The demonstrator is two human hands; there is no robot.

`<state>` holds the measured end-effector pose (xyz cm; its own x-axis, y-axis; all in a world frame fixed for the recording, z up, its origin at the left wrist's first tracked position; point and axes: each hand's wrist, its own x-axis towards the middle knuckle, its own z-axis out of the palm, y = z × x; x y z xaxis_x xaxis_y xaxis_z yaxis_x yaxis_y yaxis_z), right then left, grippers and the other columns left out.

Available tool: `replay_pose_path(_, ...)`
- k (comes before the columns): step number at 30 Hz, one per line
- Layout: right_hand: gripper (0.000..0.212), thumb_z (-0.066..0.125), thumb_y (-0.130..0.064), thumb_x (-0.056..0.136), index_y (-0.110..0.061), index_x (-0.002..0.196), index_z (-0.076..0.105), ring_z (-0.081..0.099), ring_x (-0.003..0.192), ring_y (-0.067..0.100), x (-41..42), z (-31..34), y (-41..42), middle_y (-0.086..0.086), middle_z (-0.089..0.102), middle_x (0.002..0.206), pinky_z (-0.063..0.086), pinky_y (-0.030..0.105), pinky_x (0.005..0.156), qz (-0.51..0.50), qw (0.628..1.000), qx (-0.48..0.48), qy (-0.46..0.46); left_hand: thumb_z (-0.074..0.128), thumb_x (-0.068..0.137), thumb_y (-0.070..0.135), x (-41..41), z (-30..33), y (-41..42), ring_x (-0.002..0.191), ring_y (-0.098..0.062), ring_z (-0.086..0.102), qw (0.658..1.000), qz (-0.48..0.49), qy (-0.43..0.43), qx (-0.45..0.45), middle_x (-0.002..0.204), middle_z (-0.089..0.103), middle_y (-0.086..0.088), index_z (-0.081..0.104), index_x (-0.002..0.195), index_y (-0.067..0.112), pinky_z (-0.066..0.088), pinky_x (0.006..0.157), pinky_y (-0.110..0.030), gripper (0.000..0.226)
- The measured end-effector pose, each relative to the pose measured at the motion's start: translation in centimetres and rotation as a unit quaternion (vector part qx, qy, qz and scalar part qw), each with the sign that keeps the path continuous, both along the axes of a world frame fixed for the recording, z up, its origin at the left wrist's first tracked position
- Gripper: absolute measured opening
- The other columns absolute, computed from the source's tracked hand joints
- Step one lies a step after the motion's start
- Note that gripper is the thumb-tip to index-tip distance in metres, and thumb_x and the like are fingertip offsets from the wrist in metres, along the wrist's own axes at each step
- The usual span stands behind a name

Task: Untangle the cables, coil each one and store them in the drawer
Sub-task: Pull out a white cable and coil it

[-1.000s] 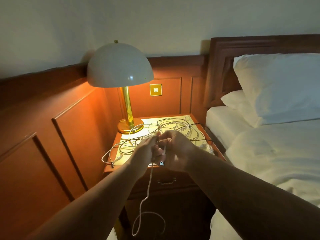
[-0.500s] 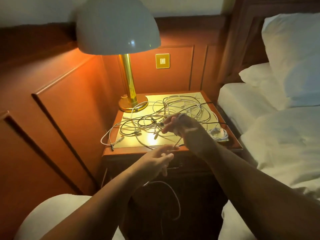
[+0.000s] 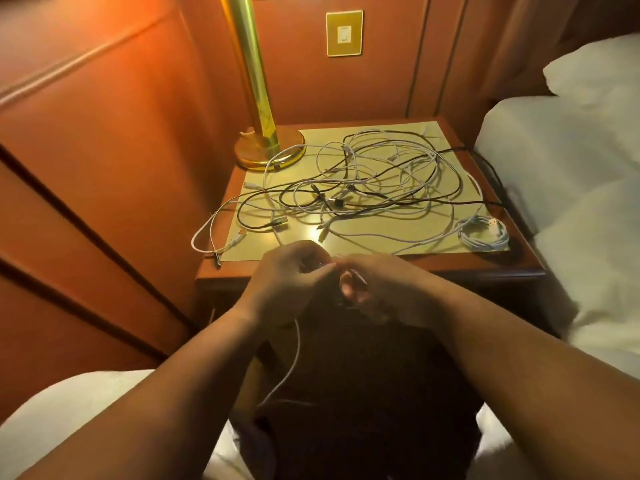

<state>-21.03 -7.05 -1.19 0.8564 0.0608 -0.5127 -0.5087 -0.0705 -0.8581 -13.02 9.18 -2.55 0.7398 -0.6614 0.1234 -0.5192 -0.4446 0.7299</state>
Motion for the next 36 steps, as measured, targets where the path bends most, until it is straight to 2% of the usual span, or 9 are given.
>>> replay_pose_path(6,0.043,0.03,-0.035,0.106,-0.008,0.091,0.059,0.036,0.042,0.006,0.3,-0.2,-1.2,0.0,0.05,0.059,0.03,0.02,0.045,0.02,0.916,0.399,-0.036,0.061,0.093,0.045,-1.2,0.3,-1.6,0.092,-0.023,0.072,0.916,0.017,0.362,-0.174,0.097,0.072,-0.007,0.071,0.104,0.011,0.054,0.087,-0.043,0.037)
replay_pose_path(13,0.041,0.038,-0.037,0.101,-0.018,0.13,0.06,0.064,0.101,0.022,-0.3,0.7,-0.7,0.002,0.063,0.133,0.053,0.037,0.089,-0.011,0.877,0.45,-0.168,0.038,0.106,0.023,-3.8,0.4,-2.2,0.086,-0.017,0.071,0.913,-0.012,0.38,-0.146,0.079,0.072,0.003,0.064,0.097,0.013,0.058,0.084,-0.035,0.029)
replay_pose_path(18,0.036,0.047,-0.027,0.101,-0.027,0.136,0.052,0.06,0.124,0.018,-0.8,1.1,-1.2,-0.003,0.062,0.136,0.048,0.035,0.104,-0.047,0.928,0.095,-0.358,0.045,0.105,0.022,-3.8,0.4,-1.8,0.068,-0.021,0.061,0.873,-0.07,0.476,-0.075,0.077,0.06,-0.008,0.059,0.124,0.02,0.053,0.069,-0.035,0.023)
replay_pose_path(21,0.041,0.051,-0.024,0.102,-0.025,0.143,0.05,0.057,0.122,0.002,-0.9,0.4,-1.6,-0.007,0.061,0.135,0.048,0.014,0.095,0.007,0.843,-0.277,-0.461,0.048,0.105,0.02,-3.9,0.2,-1.4,0.058,-0.016,0.048,0.895,-0.103,0.433,0.019,0.072,0.052,-0.012,0.063,0.115,0.016,0.042,0.056,-0.026,0.018)
replay_pose_path(24,0.041,0.05,-0.03,0.102,-0.023,0.142,0.051,0.07,0.098,0.018,-1.1,-0.2,-2.3,0.003,0.073,0.115,0.056,0.026,0.071,0.09,0.716,-0.528,-0.449,0.051,0.103,0.026,-3.8,0.9,-1.3,0.059,-0.003,0.05,0.953,-0.1,0.268,0.097,0.07,0.056,0.009,0.066,0.097,0.027,0.039,0.059,-0.02,0.016)
replay_pose_path(28,0.032,0.039,-0.042,0.104,-0.025,0.09,0.062,0.056,0.073,0.012,-2.0,0.4,-1.7,-0.009,0.059,0.08,0.045,0.036,0.068,0.071,0.835,-0.485,-0.249,0.056,0.099,0.036,-3.2,1.9,-0.5,0.074,0.004,0.057,0.985,-0.096,0.053,0.135,0.083,0.06,0.016,0.059,0.088,0.037,0.04,0.063,-0.013,0.012)
replay_pose_path(30,0.045,0.028,-0.045,0.107,-0.02,0.091,0.063,0.054,0.071,0.014,-2.3,0.7,-1.0,-0.005,0.055,0.075,0.045,0.038,0.071,0.084,0.885,-0.424,-0.169,0.061,0.095,0.04,-2.7,2.0,0.1,0.075,0.009,0.057,0.991,-0.08,0.034,0.101,0.081,0.061,0.015,0.063,0.088,0.032,0.041,0.061,-0.011,0.011)
replay_pose_path(33,0.062,0.024,-0.055,0.104,-0.011,0.085,0.064,0.04,0.052,0.013,-3.1,1.1,-0.1,0.0,0.042,0.058,0.037,0.032,0.058,0.053,0.986,-0.147,-0.058,0.068,0.086,0.045,-2.1,2.1,0.4,0.075,0.001,0.059,0.997,-0.039,0.064,0.02,0.083,0.065,0.008,0.067,0.091,0.022,0.043,0.062,-0.014,0.023)
replay_pose_path(36,0.062,0.026,-0.052,0.104,-0.003,0.091,0.06,0.028,0.049,0.014,-3.8,0.7,0.1,0.001,0.032,0.057,0.027,0.03,0.054,0.028,0.995,0.089,-0.036,0.064,0.082,0.05,-2.8,2.0,0.1,0.081,-0.013,0.066,0.971,-0.022,0.233,-0.051,0.092,0.071,-0.003,0.07,0.101,0.022,0.05,0.066,-0.024,0.034)
